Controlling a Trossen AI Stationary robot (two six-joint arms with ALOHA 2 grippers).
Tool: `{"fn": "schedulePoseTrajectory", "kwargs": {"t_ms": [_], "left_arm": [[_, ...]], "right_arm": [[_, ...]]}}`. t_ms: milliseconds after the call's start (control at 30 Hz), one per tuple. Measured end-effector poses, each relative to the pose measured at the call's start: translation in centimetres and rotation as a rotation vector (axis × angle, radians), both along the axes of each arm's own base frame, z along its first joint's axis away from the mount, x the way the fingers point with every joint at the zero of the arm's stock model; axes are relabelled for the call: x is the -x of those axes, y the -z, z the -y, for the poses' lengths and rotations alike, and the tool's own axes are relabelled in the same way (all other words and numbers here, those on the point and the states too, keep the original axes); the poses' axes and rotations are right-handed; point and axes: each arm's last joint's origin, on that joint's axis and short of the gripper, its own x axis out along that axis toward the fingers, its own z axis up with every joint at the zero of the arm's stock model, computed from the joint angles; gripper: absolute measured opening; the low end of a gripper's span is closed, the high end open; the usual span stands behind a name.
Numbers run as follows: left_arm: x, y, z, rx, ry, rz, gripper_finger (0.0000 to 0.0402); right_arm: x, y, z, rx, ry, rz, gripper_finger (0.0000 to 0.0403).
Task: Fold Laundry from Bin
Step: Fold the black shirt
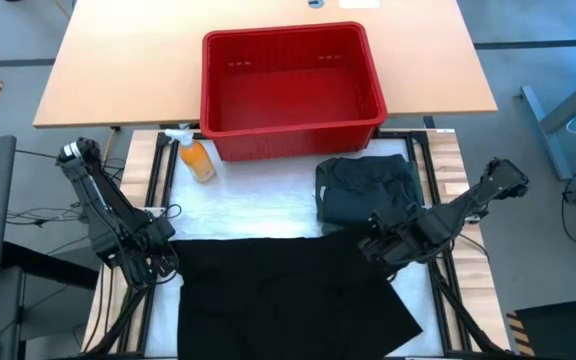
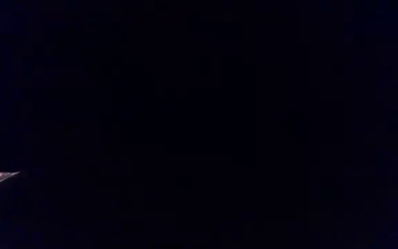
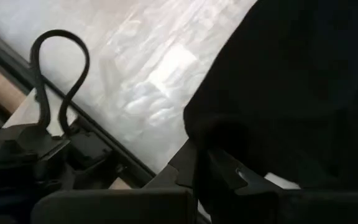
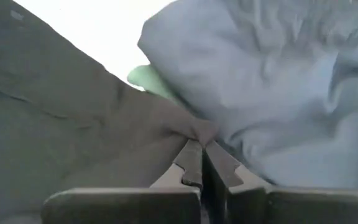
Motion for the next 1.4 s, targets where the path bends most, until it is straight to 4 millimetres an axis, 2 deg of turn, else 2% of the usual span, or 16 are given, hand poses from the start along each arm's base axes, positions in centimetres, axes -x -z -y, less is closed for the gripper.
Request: {"fn": "schedulePoseTrajectory", "kwargs": {"t_ms": [167,300,400,533,700,833,1033,1267,1400], "left_arm": [[0.1,0.0,0.0,0.015,0.007,-0.033,0.0],[0.2,0.1,0.1,0.027,0.009,-0.057,0.0],[0.4,0.1,0.0,0.043,-0.045,-0.093,0.0],[0.7,0.0,-0.4,0.032,-0.137,-0.136,0.0],[0.9,0.0,-0.5,0.034,-0.173,-0.176,0.0],[1.0,0.0,-0.6,0.041,-0.201,-0.195,0.0],[1.2,0.0,-0.5,0.055,-0.236,-0.235,0.0],[1.3,0.0,-0.5,0.064,-0.238,-0.264,0.0001],[1.3,0.0,-0.5,0.067,-0.213,-0.279,0.0017]], "right_arm": [[0.9,-4.9,0.6,0.013,-0.059,0.104,0.0018],[1.3,-6.3,2.3,-0.008,-0.01,0.149,0.0018],[0.7,-5.7,4.2,0.014,0.057,0.117,0.0018],[-0.4,-4.2,7.8,0.037,0.152,-0.002,0.0018],[-1.3,-1.6,12.3,-0.033,0.216,-0.207,0.0019],[-1.4,-0.7,14.8,-0.064,0.259,-0.237,0.0037],[-2.2,-0.7,15.6,-0.117,0.147,-0.184,0.0074],[-0.8,-0.8,15.5,-0.136,0.164,-0.313,0.0109],[-0.6,-1.2,15.5,-0.131,0.16,-0.297,0.0129]]}}
